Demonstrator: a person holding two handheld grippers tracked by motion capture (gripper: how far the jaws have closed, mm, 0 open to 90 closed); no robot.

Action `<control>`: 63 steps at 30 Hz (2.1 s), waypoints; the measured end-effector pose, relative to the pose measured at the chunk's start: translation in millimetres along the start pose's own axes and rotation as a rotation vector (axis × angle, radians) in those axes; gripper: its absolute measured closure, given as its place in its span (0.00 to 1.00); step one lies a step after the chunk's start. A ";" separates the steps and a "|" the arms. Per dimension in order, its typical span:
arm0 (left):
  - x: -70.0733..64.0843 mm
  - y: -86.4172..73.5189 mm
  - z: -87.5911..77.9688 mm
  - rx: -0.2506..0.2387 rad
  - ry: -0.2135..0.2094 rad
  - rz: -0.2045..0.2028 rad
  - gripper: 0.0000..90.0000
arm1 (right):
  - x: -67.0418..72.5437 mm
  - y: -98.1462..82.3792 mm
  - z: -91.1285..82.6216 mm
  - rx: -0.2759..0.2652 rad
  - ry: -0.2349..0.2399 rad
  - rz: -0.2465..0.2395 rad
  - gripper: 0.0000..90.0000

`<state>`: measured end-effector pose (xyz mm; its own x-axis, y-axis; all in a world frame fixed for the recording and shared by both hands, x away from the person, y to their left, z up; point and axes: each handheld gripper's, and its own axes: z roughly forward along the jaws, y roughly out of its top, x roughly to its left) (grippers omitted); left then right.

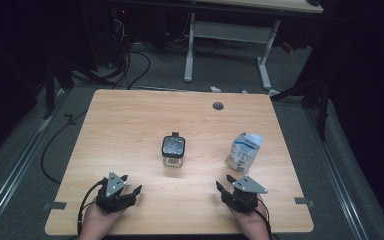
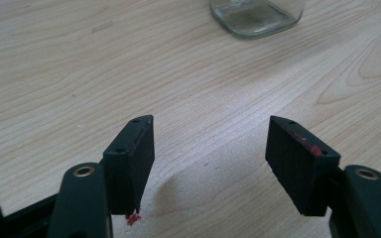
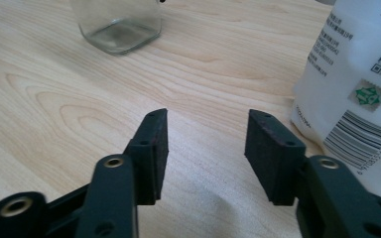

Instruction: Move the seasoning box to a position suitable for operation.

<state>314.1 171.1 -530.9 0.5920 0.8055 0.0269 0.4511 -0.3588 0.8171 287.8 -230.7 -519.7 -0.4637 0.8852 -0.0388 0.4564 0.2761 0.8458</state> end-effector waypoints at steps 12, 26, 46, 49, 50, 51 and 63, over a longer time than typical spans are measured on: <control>3.1 8.1 -4.8 -0.105 -0.036 -0.014 0.54 | -5.4 -8.8 -9.6 -0.015 0.013 0.011 0.60; 0.2 14.6 9.2 -0.079 -0.034 -0.032 0.63 | -5.6 -11.7 -14.0 0.008 0.005 0.007 0.81; -1.3 69.7 84.6 -0.065 -0.012 -0.045 1.00 | -0.9 1.3 10.6 0.049 0.033 -0.015 0.99; -4.6 71.6 86.6 -0.084 -0.014 -0.059 1.00 | 1.6 4.2 14.6 0.050 0.034 -0.024 1.00; -5.4 71.5 86.9 -0.084 -0.016 -0.062 1.00 | 1.6 4.2 14.6 0.050 0.034 -0.024 1.00; -8.9 71.2 87.0 -0.079 -0.024 -0.054 1.00 | 2.1 5.3 16.2 0.048 0.029 -0.033 1.00; -38.2 74.1 84.4 -0.080 -0.093 -0.021 1.00 | -2.2 7.3 21.9 0.056 0.005 -0.023 0.99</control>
<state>381.3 73.9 -520.0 0.6441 0.7638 -0.0417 0.4119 -0.3004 0.8603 308.8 -222.3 -525.1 -0.4781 0.8766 -0.0554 0.4869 0.3170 0.8139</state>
